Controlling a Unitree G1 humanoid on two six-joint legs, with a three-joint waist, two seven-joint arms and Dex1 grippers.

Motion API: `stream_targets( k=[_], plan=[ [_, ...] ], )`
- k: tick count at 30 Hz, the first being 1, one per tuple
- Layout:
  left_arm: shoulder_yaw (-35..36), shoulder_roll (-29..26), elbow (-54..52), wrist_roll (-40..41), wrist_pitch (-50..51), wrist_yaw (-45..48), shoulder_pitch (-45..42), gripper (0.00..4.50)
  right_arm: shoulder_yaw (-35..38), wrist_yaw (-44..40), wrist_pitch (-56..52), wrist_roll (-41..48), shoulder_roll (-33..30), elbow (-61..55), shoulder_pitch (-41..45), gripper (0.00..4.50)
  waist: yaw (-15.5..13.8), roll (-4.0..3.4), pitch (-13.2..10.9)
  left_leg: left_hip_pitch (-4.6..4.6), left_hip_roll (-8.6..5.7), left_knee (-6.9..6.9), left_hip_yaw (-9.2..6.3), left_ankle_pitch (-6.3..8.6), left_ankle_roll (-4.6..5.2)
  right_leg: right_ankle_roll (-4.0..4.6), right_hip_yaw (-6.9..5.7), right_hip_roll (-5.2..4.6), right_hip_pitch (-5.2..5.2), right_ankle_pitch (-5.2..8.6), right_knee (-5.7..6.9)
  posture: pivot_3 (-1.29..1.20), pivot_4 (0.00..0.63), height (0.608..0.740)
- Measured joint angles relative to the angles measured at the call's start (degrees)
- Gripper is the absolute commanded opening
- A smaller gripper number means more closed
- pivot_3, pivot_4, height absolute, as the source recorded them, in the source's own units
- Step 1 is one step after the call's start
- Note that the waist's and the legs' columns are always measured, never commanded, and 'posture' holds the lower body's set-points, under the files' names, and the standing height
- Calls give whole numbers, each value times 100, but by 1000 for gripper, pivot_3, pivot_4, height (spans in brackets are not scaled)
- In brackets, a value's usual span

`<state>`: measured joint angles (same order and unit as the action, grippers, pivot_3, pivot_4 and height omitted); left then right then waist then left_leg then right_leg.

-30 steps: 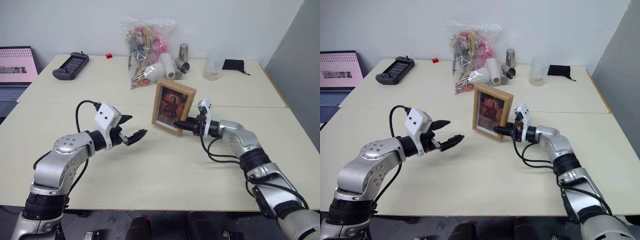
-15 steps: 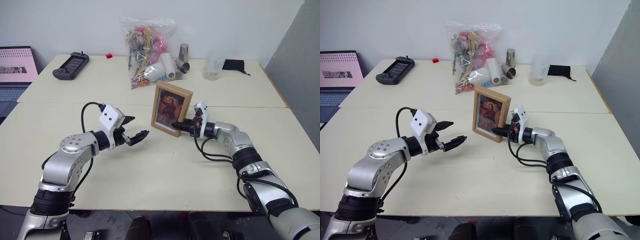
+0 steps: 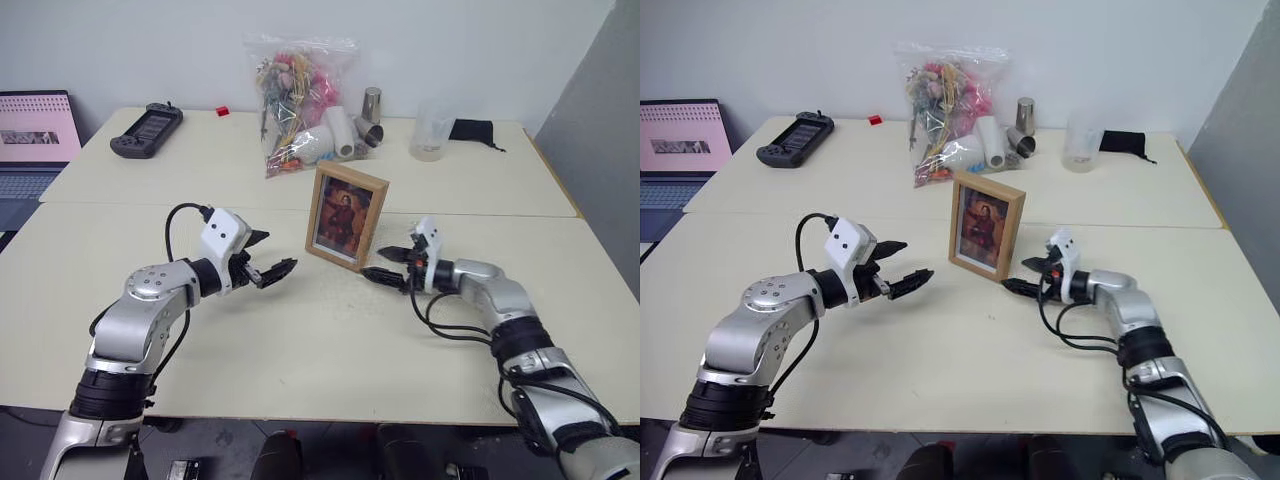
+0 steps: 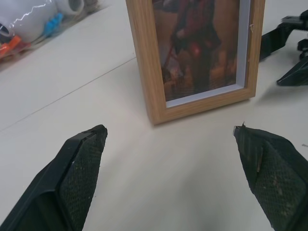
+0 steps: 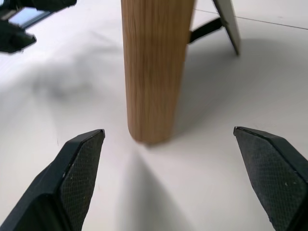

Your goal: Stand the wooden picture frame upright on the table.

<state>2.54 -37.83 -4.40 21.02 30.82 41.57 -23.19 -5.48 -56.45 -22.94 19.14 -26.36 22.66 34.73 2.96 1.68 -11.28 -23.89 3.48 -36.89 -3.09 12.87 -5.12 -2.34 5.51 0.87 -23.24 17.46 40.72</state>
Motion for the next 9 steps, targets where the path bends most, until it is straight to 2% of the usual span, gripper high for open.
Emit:
stream_targets(
  k=[5,9],
  plan=[
    [205,-63,221,19,136,-51,-107,4500,469,21,-651,218,-824,-1483,-641,4485,53,0,0,6,6,2,2,0,1,-1,3,7,0,1,-3,0,150,740],
    [347,-78,486,71,189,-38,-372,4500,738,237,-1201,618,-893,-2566,-840,4485,101,0,0,9,12,2,0,0,1,-1,3,14,0,1,1,0,150,740]
  ],
)
